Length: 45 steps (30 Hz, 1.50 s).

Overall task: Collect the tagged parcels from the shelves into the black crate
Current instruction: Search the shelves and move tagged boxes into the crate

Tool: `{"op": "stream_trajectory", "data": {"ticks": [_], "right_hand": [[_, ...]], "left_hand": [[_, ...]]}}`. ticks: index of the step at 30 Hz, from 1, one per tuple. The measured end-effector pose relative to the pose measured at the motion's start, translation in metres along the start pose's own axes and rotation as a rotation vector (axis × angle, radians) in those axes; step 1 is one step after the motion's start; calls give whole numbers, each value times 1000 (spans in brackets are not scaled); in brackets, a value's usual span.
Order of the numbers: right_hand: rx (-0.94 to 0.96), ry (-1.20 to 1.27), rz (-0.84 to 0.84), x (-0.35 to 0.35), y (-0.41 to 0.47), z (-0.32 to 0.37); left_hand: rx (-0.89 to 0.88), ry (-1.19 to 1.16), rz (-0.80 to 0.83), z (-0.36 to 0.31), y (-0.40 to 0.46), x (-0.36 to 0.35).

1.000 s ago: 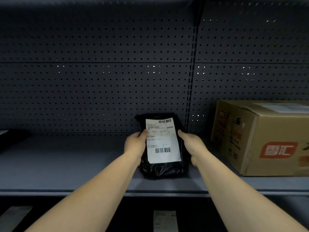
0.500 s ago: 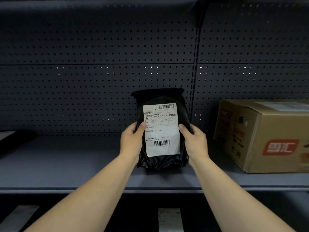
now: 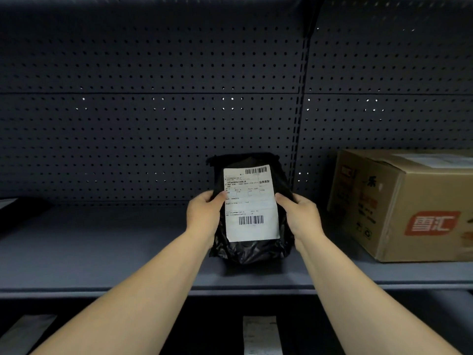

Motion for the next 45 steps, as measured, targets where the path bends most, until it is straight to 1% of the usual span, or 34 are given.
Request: {"op": "stream_trajectory", "data": {"ticks": [5, 11, 16, 24, 27, 29, 31, 33, 35, 37, 38, 40, 42, 45], "right_hand": [[-77, -155, -41, 3, 7, -13], [-191, -247, -22, 4, 11, -32], [-213, -313, -36, 5, 11, -40], [-259, -304, -13, 2, 13, -47], [-241, -332, -7, 4, 13, -46], [-161, -404, -50, 7, 16, -39], [-26, -547, -82, 9, 18, -26], [152, -775, -94, 8, 15, -11], [380, -977, -117, 7, 7, 3], [590, -1064, -113, 4, -4, 13], [657, -1083, -101, 3, -11, 16], [736, -1118, -82, 3, -23, 19], [774, -1154, -85, 5, -34, 22], [795, -1185, -101, 11, -50, 26]], "left_hand": [[119, 147, -47, 16, 5, -2], [233, 272, 12, 31, 7, -1], [265, 343, 47, 35, 8, -1], [287, 373, 96, 40, 10, -1], [267, 389, 74, 39, 12, 3], [209, 410, 66, 36, 15, 5], [104, 490, 43, 30, 19, 8], [-47, 638, 22, 20, 20, 10], [-204, 786, 30, 10, 15, 11], [-358, 908, 16, 0, 7, 11], [-444, 960, 4, -5, 1, 11], [-608, 1046, -14, -14, -12, 11], [-730, 1113, -9, -22, -26, 9], [-824, 1171, 10, -29, -43, 7]]}}
Point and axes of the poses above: each hand's wrist, its own y-axis towards the middle knuckle, its own x-axis out of the back of the hand, z = x × y, the point moved 5 cm from there along y, towards the middle knuckle, and after that the axes turned 12 degrees about -z, right-handed, at the moved point
